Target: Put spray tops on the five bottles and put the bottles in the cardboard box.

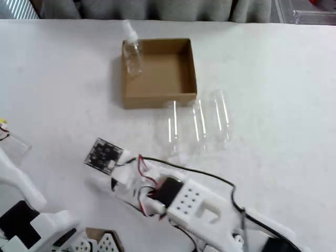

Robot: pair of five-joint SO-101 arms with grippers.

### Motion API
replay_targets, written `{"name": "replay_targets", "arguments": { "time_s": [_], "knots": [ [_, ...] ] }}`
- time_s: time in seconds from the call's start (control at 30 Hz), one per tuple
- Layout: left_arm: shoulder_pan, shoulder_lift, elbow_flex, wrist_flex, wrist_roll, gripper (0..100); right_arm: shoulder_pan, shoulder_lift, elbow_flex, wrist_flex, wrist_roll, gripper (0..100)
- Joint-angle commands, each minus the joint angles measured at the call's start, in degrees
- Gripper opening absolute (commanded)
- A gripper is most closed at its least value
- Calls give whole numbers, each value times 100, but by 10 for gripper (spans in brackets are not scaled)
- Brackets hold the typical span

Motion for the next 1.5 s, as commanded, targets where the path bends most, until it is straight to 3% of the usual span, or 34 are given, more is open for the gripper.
{"name": "replay_targets", "arguments": {
  "time_s": [0.0, 0.27, 0.63, 0.8, 0.87, 1.0, 1.07, 1.27, 1.47],
  "knots": [
    [-48, -295, -835, 554, -70, 31, -356, 963, -826, -119, -176, 125],
    [-57, -295, -1380, 993, -765, 31, -629, 2413, -1934, -84, -185, 201],
    [-189, -330, -1389, 949, -765, 31, -954, 3609, -2119, -567, -185, 201],
    [-48, -330, -1389, 949, -765, 31, -936, 3811, -2453, -277, -176, 200],
    [31, -330, -1389, 949, -765, 31, -936, 3864, -2479, -259, -176, 174],
    [163, -338, -1389, 985, -765, 31, -936, 3864, -2479, -259, -149, 7],
    [180, -338, -1389, 985, -747, 30, -901, 3864, -2479, -233, -141, 37],
    [734, -338, -1371, 1116, -756, 28, -444, 3556, -2743, 541, -158, 16],
    [1877, -725, -1389, 1398, -765, 28, 312, 2510, -2752, 1349, -176, 15]
  ]
}}
